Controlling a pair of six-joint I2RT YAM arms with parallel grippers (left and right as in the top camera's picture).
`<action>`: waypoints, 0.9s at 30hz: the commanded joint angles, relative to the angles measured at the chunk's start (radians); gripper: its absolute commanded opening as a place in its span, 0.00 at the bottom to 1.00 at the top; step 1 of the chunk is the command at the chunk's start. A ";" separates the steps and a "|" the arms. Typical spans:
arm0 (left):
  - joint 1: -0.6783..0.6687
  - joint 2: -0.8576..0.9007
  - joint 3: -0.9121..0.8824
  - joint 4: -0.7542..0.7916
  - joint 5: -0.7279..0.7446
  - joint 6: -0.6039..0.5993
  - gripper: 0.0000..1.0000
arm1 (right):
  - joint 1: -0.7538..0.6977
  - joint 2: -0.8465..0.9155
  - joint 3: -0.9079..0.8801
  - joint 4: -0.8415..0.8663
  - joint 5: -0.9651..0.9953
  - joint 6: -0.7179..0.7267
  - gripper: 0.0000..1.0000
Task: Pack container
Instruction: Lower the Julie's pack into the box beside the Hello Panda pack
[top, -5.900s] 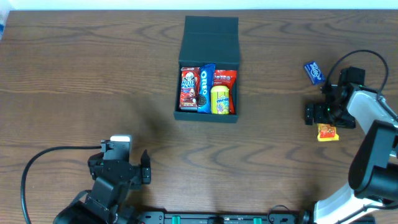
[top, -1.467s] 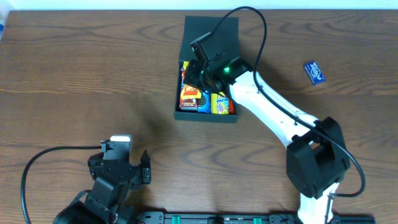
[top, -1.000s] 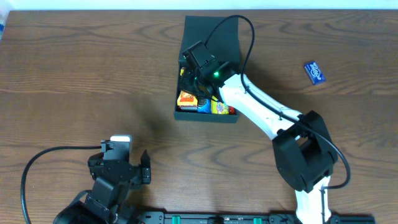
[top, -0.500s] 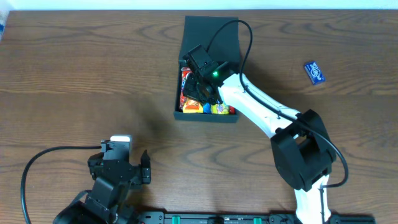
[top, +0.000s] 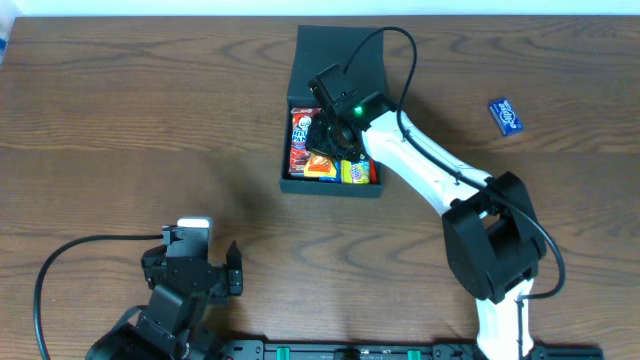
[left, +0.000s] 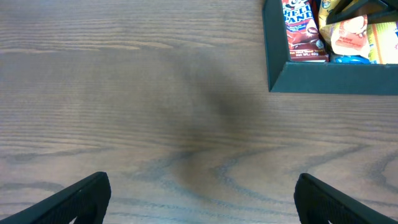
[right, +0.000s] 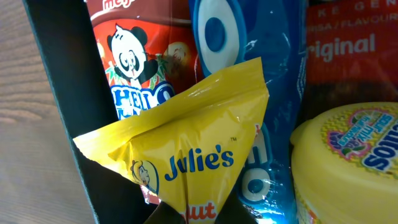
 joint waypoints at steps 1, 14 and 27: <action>0.006 -0.005 -0.008 -0.002 -0.018 0.014 0.95 | -0.023 -0.001 0.016 -0.012 0.037 -0.067 0.03; 0.006 -0.005 -0.008 -0.001 -0.018 0.014 0.95 | -0.022 -0.072 0.016 -0.049 -0.006 -0.101 0.02; 0.006 -0.005 -0.008 -0.001 -0.018 0.014 0.95 | -0.008 -0.095 0.014 -0.095 0.030 -0.120 0.01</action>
